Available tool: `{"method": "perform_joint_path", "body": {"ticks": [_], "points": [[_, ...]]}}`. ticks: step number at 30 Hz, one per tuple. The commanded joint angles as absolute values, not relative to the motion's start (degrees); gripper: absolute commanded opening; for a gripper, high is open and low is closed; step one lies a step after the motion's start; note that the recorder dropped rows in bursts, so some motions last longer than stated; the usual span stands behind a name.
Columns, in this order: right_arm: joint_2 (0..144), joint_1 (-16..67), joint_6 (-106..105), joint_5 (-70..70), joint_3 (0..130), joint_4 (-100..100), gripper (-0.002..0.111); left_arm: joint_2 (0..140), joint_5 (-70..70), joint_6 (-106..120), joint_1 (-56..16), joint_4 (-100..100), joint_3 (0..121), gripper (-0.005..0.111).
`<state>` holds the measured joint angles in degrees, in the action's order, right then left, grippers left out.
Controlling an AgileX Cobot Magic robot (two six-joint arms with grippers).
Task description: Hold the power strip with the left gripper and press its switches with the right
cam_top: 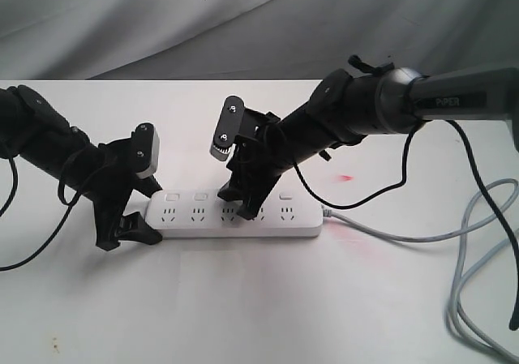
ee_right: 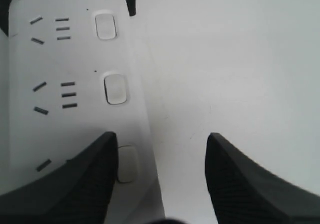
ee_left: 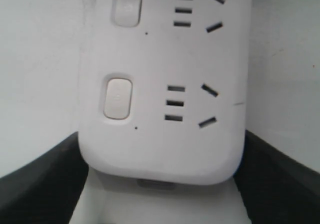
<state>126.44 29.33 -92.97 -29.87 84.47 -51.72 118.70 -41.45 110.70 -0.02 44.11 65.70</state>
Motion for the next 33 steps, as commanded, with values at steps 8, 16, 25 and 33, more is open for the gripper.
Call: {"method": "perform_joint_path", "body": {"ticks": [8, 16, 25, 33], "points": [[124.42, 29.17, -92.95, -28.03, 84.4, -54.09, 0.05, 119.2, -39.0, 111.45, -0.26, 42.71, 65.63, 0.063], [124.42, 29.17, -92.95, -27.6, 84.4, -54.09, 0.05, 119.2, -39.0, 111.45, -0.26, 42.71, 65.63, 0.063], [126.93, 29.17, -92.95, -27.81, 84.4, -54.09, 0.05, 119.2, -39.0, 111.45, -0.26, 42.71, 65.63, 0.063], [127.21, 29.17, -92.95, -28.45, 84.4, -53.97, 0.05, 119.2, -39.0, 111.45, -0.26, 42.71, 65.63, 0.063]]}}
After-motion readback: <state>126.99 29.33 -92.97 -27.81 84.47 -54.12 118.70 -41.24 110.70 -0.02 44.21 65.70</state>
